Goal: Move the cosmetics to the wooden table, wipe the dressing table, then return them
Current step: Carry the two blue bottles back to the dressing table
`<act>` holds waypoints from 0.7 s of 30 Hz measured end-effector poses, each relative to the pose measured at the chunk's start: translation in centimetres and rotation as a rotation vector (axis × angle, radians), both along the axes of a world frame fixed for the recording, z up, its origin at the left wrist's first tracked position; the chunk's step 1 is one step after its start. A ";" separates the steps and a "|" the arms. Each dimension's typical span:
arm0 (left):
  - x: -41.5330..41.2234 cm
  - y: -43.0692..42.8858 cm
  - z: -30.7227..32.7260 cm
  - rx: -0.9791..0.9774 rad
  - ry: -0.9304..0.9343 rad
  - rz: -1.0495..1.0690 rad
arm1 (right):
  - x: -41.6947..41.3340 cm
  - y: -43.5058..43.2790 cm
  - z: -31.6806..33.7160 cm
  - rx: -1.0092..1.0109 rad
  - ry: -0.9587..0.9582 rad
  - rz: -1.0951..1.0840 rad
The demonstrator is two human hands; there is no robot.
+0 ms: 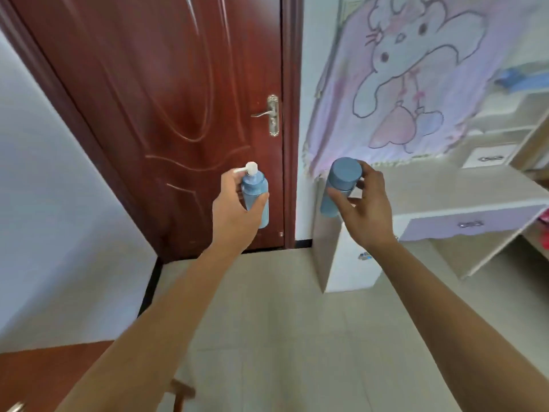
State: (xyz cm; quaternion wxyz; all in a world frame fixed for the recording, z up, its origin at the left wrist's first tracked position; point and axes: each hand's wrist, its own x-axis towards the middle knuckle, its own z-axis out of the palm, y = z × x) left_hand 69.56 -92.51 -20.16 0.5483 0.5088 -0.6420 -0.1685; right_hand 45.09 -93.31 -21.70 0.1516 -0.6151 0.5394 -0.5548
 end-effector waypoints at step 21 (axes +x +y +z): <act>-40.1 -29.1 -4.5 0.149 0.109 -0.516 | -36.2 -19.5 -4.4 0.178 0.048 -0.388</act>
